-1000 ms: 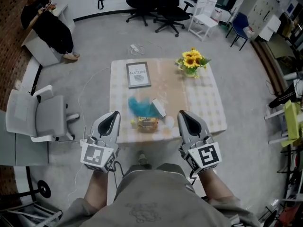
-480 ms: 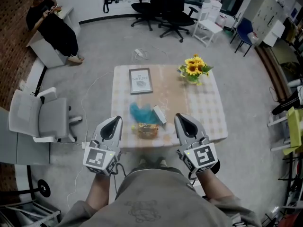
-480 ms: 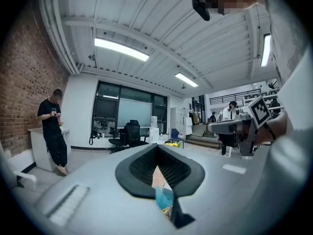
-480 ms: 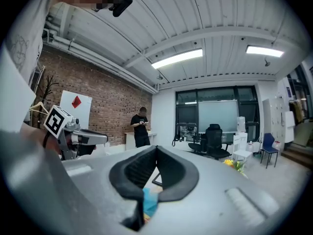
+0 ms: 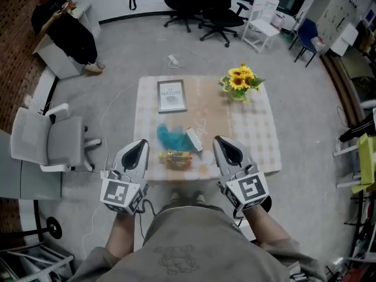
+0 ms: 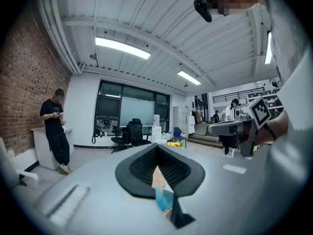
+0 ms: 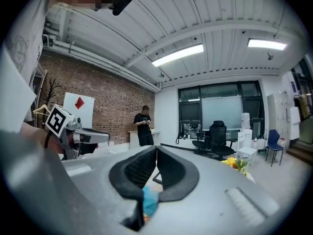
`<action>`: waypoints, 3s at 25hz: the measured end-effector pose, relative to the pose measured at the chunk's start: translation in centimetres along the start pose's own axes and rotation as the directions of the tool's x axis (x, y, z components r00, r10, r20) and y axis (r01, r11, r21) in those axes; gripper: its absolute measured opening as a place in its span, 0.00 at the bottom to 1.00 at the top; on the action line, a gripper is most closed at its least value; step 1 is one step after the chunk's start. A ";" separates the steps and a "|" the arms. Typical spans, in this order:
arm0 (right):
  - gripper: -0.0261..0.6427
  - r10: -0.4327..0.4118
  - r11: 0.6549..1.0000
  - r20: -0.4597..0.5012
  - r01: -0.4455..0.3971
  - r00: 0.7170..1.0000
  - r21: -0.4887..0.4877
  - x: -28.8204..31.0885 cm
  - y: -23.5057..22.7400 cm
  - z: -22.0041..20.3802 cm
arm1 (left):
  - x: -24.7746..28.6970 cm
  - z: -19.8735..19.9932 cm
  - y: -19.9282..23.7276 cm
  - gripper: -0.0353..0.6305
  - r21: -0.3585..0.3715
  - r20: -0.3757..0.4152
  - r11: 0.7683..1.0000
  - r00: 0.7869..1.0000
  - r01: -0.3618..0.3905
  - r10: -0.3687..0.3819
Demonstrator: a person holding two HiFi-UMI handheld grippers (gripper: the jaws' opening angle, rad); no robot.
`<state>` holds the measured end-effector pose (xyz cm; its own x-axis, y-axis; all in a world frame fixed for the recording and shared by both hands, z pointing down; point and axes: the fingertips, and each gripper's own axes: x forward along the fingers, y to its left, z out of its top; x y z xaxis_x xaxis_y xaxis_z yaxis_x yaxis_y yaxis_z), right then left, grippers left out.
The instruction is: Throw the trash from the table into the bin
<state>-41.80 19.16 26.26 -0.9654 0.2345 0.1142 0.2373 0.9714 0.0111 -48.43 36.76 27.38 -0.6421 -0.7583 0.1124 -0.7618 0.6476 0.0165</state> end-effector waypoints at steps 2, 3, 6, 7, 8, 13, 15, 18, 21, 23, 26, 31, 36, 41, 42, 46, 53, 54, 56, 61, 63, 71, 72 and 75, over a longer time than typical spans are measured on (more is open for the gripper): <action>0.05 0.016 1.000 -0.021 -0.016 1.000 0.000 0.8 -0.2 -0.5 | 0.5 -0.2 0.0 0.06 -0.003 -0.006 1.000 1.000 -0.002 0.002; 0.07 0.023 1.000 -0.033 -0.024 0.999 -0.001 1.2 -0.3 -0.8 | 0.8 -0.4 0.0 0.06 -0.005 -0.010 1.000 1.000 -0.003 0.003; 0.10 0.035 0.999 -0.071 -0.035 0.997 -0.003 2.5 -0.7 -1.8 | 1.6 -1.0 0.1 0.06 -0.012 -0.026 1.000 1.000 -0.004 0.004; 0.12 0.038 0.999 -0.086 -0.039 0.996 -0.004 3.0 -0.8 -2.3 | 1.9 -1.2 0.1 0.06 -0.015 -0.031 1.000 1.000 -0.004 0.003; 0.13 0.042 0.999 -0.101 -0.042 0.994 -0.004 3.6 -1.0 -2.9 | 2.2 -1.4 0.2 0.06 -0.017 -0.035 1.000 0.999 -0.003 0.003; 0.23 0.059 0.998 -0.194 -0.058 0.979 0.012 6.9 -2.2 -7.1 | 4.5 -3.4 1.0 0.06 -0.033 -0.077 0.999 0.997 0.003 -0.005; 0.26 0.073 0.997 -0.242 -0.069 0.968 0.025 8.2 -2.4 -9.0 | 5.4 -4.1 1.3 0.06 -0.046 -0.095 0.999 0.996 0.000 -0.005; 0.31 0.091 0.996 -0.311 -0.083 0.946 0.037 10.0 -2.4 -12.1 | 7.0 -5.5 1.6 0.06 -0.071 -0.129 0.997 0.992 -0.002 -0.007; 0.34 0.101 0.995 -0.366 -0.096 0.925 0.033 12.0 -2.4 -15.1 | 8.8 -8.4 1.8 0.06 -0.087 -0.174 0.996 0.984 0.009 -0.024; 0.34 0.103 0.994 -0.387 -0.106 0.916 0.013 13.4 -2.4 -17.0 | 10.1 -10.9 2.2 0.06 -0.103 -0.219 0.995 0.975 0.002 -0.025; 0.34 0.106 0.993 -0.438 -0.119 0.893 -0.001 15.1 -2.6 -20.2 | 11.9 -14.9 2.6 0.06 -0.128 -0.280 0.992 0.959 0.003 -0.039; 0.34 0.113 0.992 -0.535 -0.123 0.838 0.017 15.7 -2.2 -25.3 | 13.0 -20.4 2.6 0.06 -0.152 -0.368 0.988 0.927 0.016 -0.071; 0.38 0.115 0.992 -0.612 -0.118 0.782 0.037 15.0 -1.9 -29.4 | 13.5 -23.2 2.4 0.06 -0.172 -0.410 0.985 0.907 0.027 -0.096; 0.38 0.119 0.992 -0.663 -0.120 0.739 0.045 14.2 -1.7 -32.3 | 13.6 -24.9 1.9 0.06 -0.175 -0.435 0.984 0.893 0.038 -0.112; 0.38 0.117 0.992 -0.664 -0.114 0.739 0.048 14.1 -1.7 -32.5 | 13.5 -25.0 1.9 0.06 -0.172 -0.437 0.984 0.893 0.040 -0.113; 0.38 0.110 0.994 -0.656 -0.102 0.747 0.050 14.2 -1.9 -32.7 | 13.3 -25.3 1.7 0.06 -0.167 -0.439 0.985 0.891 0.044 -0.114; 0.27 0.111 0.993 -0.671 -0.116 0.733 0.038 14.3 -1.7 -33.0 | 13.0 -25.2 1.8 0.06 -0.164 -0.441 0.986 0.891 0.040 -0.109; 0.26 0.119 0.992 -0.670 -0.116 0.732 0.050 14.3 -1.6 -33.0 | 13.0 -25.2 1.7 0.06 -0.165 -0.441 0.986 0.891 0.039 -0.109; 0.25 0.130 0.991 -0.666 -0.110 0.734 0.073 14.3 -1.5 -32.9 | 12.9 -25.1 1.6 0.06 -0.167 -0.440 0.985 0.891 0.038 -0.109; 0.24 0.120 0.993 -0.654 -0.100 0.747 0.068 14.2 -1.7 -32.5 | 12.6 -25.3 1.4 0.06 -0.167 -0.440 0.985 0.891 0.037 -0.108; 0.24 0.109 0.994 -0.640 -0.091 0.760 0.061 14.2 -1.9 -31.9 | 12.5 -25.1 1.4 0.06 -0.166 -0.438 0.985 0.892 0.038 -0.108; 0.24 0.087 0.996 -0.569 -0.072 0.818 0.049 14.7 -3.5 -26.5 | 12.5 -21.7 1.2 0.06 -0.144 -0.402 0.989 0.910 0.044 -0.099; 0.24 0.079 0.997 -0.553 -0.067 0.830 0.041 14.8 -3.8 -25.5 | 12.5 -21.0 1.2 0.06 -0.138 -0.392 0.989 0.915 0.045 -0.096; 0.24 0.057 0.998 -0.489 -0.052 0.870 0.023 14.6 -4.7 -21.7 | 12.7 -17.6 1.3 0.06 -0.114 -0.337 0.992 0.937 0.051 -0.088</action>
<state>-54.69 17.23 49.38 -0.7737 0.2406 0.5861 0.2849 0.9584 -0.0173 -56.07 29.24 46.27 -0.5064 -0.7421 0.4391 -0.7791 0.6120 0.1358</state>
